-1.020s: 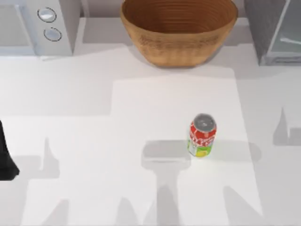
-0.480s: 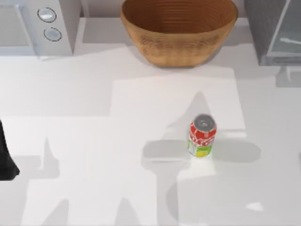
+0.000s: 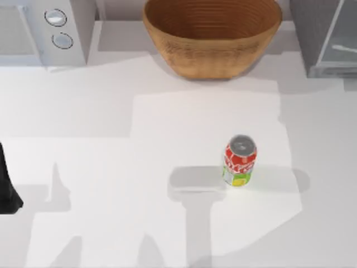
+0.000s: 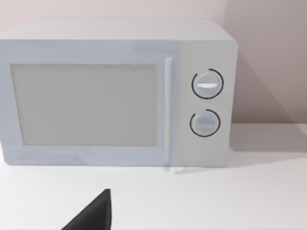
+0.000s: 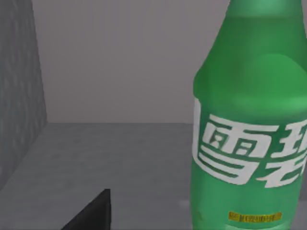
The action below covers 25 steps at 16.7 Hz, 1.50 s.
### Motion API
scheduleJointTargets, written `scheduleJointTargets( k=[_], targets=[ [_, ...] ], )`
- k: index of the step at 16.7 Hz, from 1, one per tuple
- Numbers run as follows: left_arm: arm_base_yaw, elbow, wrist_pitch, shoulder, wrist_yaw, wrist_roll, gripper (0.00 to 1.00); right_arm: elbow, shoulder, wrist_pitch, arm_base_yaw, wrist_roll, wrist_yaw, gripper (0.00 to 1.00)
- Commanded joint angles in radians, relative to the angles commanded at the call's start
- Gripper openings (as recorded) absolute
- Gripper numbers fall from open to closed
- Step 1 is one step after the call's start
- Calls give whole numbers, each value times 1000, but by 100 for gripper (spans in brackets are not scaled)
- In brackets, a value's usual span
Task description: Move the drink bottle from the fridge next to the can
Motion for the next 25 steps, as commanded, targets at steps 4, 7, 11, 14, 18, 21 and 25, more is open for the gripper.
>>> scheduleJointTargets(
  k=[4, 7, 11, 14, 18, 21, 25],
  targets=[
    [0, 0, 0, 0, 0, 0, 100, 20, 41, 25, -6, 0, -5, 100],
    [0, 0, 0, 0, 0, 0, 100, 16, 39, 22, -1, 0, -3, 100],
    [0, 0, 0, 0, 0, 0, 100, 83, 73, -6, 4, 0, 5, 100],
    [0, 0, 0, 0, 0, 0, 100, 190, 129, -56, 14, 0, 17, 100],
    [0, 0, 0, 0, 0, 0, 100, 302, 184, -113, 26, -1, 30, 100],
    [0, 0, 0, 0, 0, 0, 100, 308, 188, -116, 27, -1, 30, 100],
    [0, 0, 0, 0, 0, 0, 100, 308, 188, -116, 27, -1, 30, 77]
  ],
)
